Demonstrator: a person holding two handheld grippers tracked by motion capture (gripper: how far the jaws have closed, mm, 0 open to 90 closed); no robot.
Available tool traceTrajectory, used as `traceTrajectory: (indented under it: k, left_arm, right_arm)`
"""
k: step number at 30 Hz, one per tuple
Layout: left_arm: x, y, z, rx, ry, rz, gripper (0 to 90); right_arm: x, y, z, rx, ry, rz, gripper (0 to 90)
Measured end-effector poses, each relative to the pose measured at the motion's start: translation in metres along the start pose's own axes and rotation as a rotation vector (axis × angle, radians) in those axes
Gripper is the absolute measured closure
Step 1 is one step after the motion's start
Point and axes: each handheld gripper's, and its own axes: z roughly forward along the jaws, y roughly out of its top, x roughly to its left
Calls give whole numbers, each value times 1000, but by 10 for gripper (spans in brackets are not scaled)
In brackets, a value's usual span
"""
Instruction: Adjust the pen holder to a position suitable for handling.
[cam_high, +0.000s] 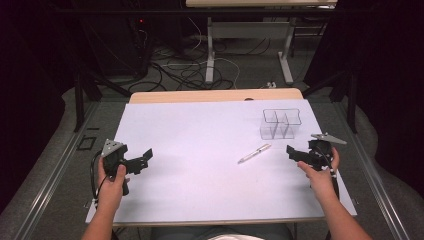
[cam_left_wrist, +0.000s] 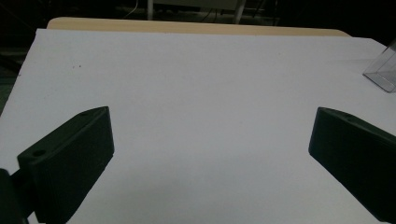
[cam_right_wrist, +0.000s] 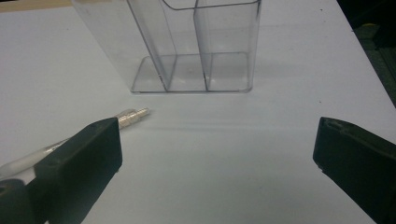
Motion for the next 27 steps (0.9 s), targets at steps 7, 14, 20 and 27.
traceTrajectory:
  k: [7, 14, 20, 27]
  left_arm:
    - [-3, 0, 3, 12, 2, 7, 0]
    - [-4, -3, 0, -3, 10, 5, 0]
    - [-4, -5, -1, 5, 8, 14, 0]
    - [-6, -6, 2, 13, 8, 27, 0]
  right_arm:
    - [1, 7, 4, -34, 11, -76, 20]
    - [4, 29, 4, -41, 10, -59, 86]
    - [1, 56, 3, -37, -10, -69, 146]
    - [0, 90, 5, -21, -19, -97, 258]
